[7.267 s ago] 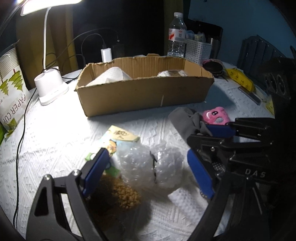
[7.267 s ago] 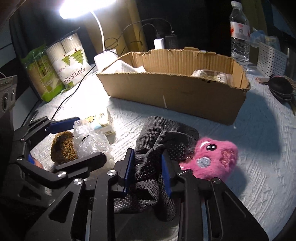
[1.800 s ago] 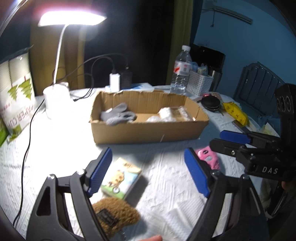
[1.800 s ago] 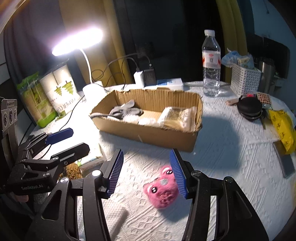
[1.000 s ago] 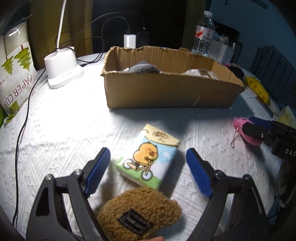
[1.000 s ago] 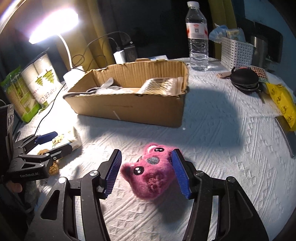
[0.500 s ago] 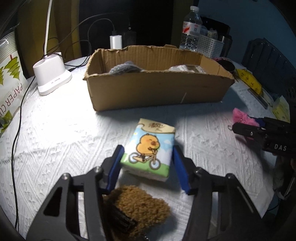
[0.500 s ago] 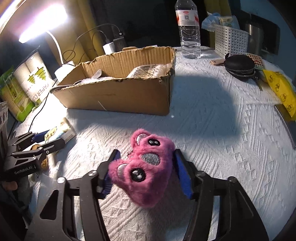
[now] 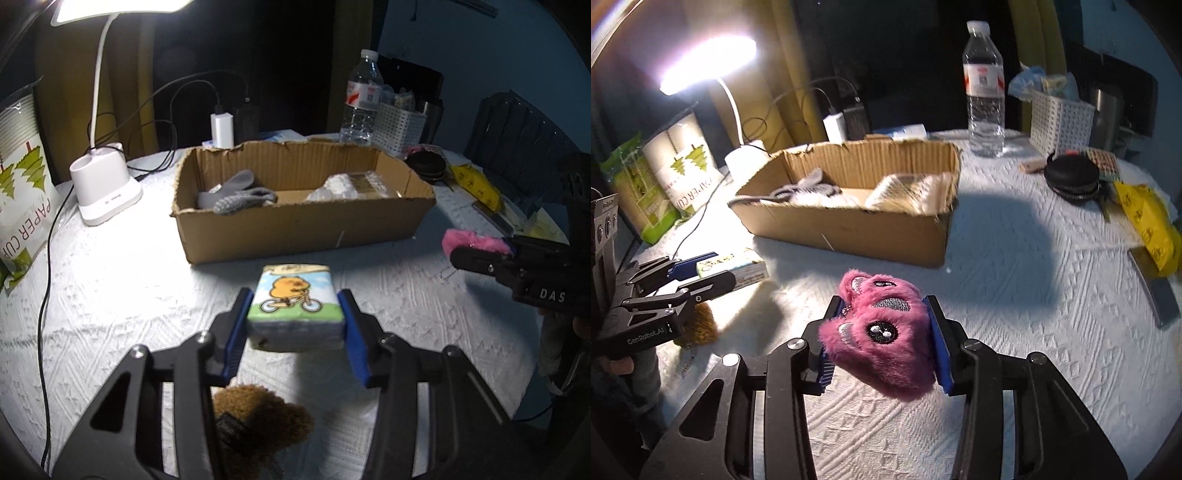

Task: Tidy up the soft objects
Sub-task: 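Grasp the duck tissue pack with the left tool while the right tool grasps the pink plush, then carry the duck tissue pack and pink plush into the box and open both tools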

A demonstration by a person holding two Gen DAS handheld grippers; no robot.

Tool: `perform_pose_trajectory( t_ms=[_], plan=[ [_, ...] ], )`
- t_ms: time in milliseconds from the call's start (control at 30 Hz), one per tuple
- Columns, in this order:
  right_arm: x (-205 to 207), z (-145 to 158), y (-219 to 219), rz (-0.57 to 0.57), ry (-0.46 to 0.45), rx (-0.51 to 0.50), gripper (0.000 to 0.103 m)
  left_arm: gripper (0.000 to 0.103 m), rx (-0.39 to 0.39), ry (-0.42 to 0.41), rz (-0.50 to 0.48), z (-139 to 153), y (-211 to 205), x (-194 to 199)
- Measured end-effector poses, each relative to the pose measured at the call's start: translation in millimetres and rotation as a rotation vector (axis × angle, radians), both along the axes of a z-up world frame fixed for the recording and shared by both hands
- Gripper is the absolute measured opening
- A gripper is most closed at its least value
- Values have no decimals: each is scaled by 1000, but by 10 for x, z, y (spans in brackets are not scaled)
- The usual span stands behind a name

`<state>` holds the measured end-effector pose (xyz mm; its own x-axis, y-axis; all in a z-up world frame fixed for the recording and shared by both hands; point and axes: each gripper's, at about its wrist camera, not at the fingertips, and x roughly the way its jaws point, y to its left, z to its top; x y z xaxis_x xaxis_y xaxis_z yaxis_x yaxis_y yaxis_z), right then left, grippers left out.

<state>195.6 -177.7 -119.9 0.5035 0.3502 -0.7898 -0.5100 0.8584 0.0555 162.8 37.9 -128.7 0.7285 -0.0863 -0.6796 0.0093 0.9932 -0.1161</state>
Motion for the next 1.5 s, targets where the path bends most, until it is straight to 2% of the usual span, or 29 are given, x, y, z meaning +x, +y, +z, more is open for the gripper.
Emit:
perform_pose_trajectory(
  t_ms=[467,867,1500],
  plan=[
    [41,363,35,36,-63,47,45,48,8,-81,-7,396,-22,-13],
    [225,612,99,67,-115,77,45,48,21,-146,-10,699,-36,166],
    [636,635,396,130,-133,89,45,48,-3,-198,6,825,56,644]
  ],
)
